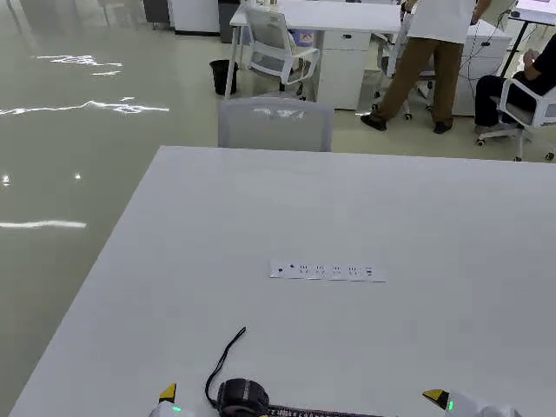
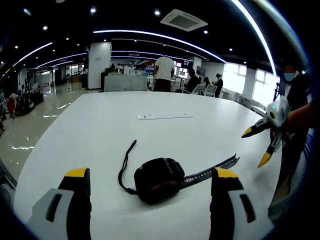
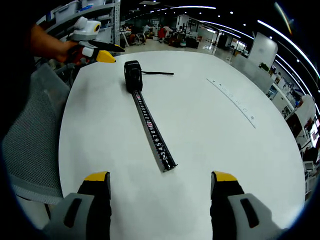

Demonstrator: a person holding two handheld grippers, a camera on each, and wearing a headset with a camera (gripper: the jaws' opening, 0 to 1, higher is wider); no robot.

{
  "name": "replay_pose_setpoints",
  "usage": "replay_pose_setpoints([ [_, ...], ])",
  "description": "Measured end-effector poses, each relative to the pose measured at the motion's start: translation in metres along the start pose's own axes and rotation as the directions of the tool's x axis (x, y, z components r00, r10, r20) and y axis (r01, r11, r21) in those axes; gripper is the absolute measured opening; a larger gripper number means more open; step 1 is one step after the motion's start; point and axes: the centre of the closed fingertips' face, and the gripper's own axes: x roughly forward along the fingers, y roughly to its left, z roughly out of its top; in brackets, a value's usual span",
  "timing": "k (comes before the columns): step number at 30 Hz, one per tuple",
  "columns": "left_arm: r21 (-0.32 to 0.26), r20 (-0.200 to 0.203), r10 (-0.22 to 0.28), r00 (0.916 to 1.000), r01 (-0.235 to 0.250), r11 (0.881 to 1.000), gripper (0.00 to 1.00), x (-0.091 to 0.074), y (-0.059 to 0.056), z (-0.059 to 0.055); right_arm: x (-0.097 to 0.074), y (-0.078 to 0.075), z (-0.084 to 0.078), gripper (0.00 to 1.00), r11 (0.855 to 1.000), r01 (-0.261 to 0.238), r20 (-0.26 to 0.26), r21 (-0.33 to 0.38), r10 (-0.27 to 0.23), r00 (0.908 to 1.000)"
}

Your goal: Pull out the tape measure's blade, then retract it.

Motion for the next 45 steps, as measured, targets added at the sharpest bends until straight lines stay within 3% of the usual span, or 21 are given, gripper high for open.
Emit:
replay_pose_setpoints([
  [7,0.016,-0.005,0.023,0.9997,-0.023,1.0,0.98,0.009,-0.006,0.002,0.008,-0.002,0.007,0.77,0.999,-0.036,-0.018,-0.035,0.035,0.9992],
  [14,0.018,0.009,0.039,0.9992,-0.039,0.999,0.96,0.014,-0.01,0.009,0.015,-0.004,0.011,0.65,0.991,-0.066,-0.076,-0.113,0.058,0.9954],
  [25,0.007,-0.019,0.047,0.9987,-0.046,0.999,0.92,0.024,-0.013,-0.003,0.031,-0.006,0.015,0.5,0.983,-0.12,-0.126,-0.137,0.103,0.9867],
  [29,0.002,-0.026,0.053,0.9982,-0.053,0.999,0.91,0.024,-0.011,-0.007,0.037,-0.001,0.007,0.43,0.979,-0.162,-0.168,-0.121,0.14,0.9757],
  [36,0.014,-0.03,0.054,0.9981,-0.054,0.998,0.88,0.029,-0.013,-0.01,0.042,-0.006,-0.001,0.38,0.974,-0.178,-0.228,-0.142,0.143,0.9631],
  [39,0.01,-0.034,0.053,0.998,-0.053,0.999,0.88,0.032,-0.014,-0.014,0.05,-0.011,-0.001,0.37,0.971,-0.19,-0.215,-0.147,0.156,0.9641],
  [41,0.014,-0.034,0.051,0.9981,-0.05,0.999,0.87,0.032,-0.015,-0.015,0.054,-0.013,-0.009,0.32,0.97,-0.208,-0.244,-0.129,0.173,0.9544],
  [45,0.009,-0.039,0.049,0.998,-0.049,0.999,0.87,0.033,-0.018,-0.016,0.056,-0.015,-0.012,0.29,0.973,-0.207,-0.249,-0.104,0.176,0.9524],
])
